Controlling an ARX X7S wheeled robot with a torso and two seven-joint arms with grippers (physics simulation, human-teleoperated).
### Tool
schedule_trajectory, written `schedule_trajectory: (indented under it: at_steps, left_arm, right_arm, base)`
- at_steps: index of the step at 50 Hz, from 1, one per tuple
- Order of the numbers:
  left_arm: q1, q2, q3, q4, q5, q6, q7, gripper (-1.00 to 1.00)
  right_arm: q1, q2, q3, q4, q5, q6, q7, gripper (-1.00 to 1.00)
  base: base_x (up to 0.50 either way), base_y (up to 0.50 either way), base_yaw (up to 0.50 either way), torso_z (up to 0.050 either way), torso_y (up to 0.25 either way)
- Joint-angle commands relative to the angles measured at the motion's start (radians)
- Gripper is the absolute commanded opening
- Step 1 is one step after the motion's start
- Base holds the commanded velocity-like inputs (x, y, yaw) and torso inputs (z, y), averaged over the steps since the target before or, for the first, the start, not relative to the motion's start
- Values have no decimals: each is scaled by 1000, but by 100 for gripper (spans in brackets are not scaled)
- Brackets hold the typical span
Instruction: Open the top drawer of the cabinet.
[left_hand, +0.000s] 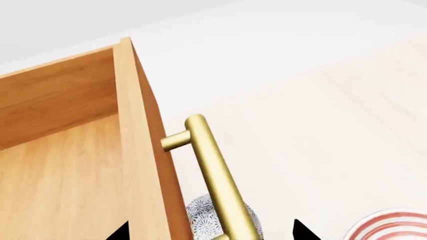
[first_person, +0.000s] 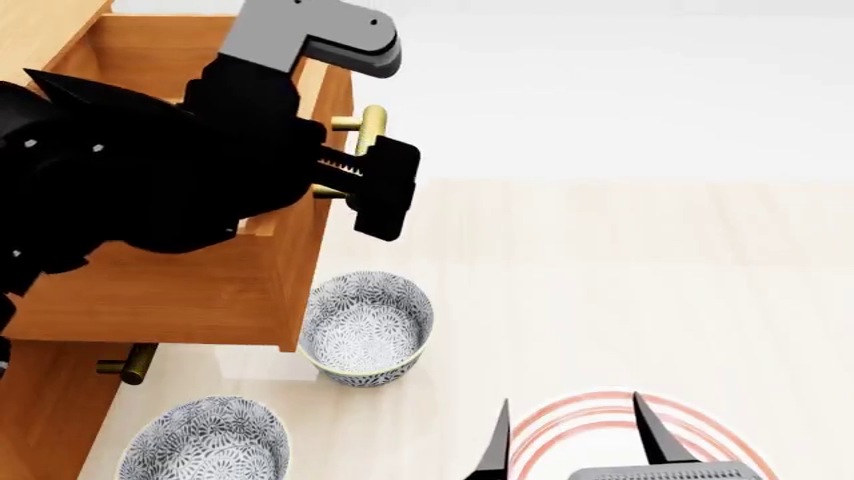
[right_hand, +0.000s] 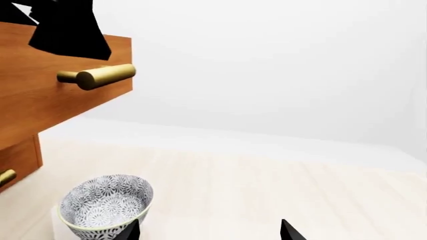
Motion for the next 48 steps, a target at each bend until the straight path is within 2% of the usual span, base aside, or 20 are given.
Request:
schedule_trajectory:
  at_steps: [1,12,31,41,48]
  left_arm:
    - [-58,62,50,-7,-403,77,56,100]
    - [-193,66,85,-56,-413,65,52,100]
    - [-378,-1,85,-61,-433,6,20,100]
    - [-445,-92,80,40,-448,-55,-29,100]
    - [-505,-191,22,243,-529,-115,-148,100]
  right_arm:
    - [-4,6,7,2,6,-7,0,100]
    - [2,14,11,1,10,-1,2,100]
    - [7,21,4,-40,14,26,20,100]
    - [8,23,0,-57,17,37,26,100]
    - [21,21,-11,-62,15,46,28,100]
  base:
    - [0,0,0,0,0]
    - [0,0,-2,0,2]
    - [0,0,-1,0,2]
    - [0,0,0,0,0]
    - [0,0,0,0,0]
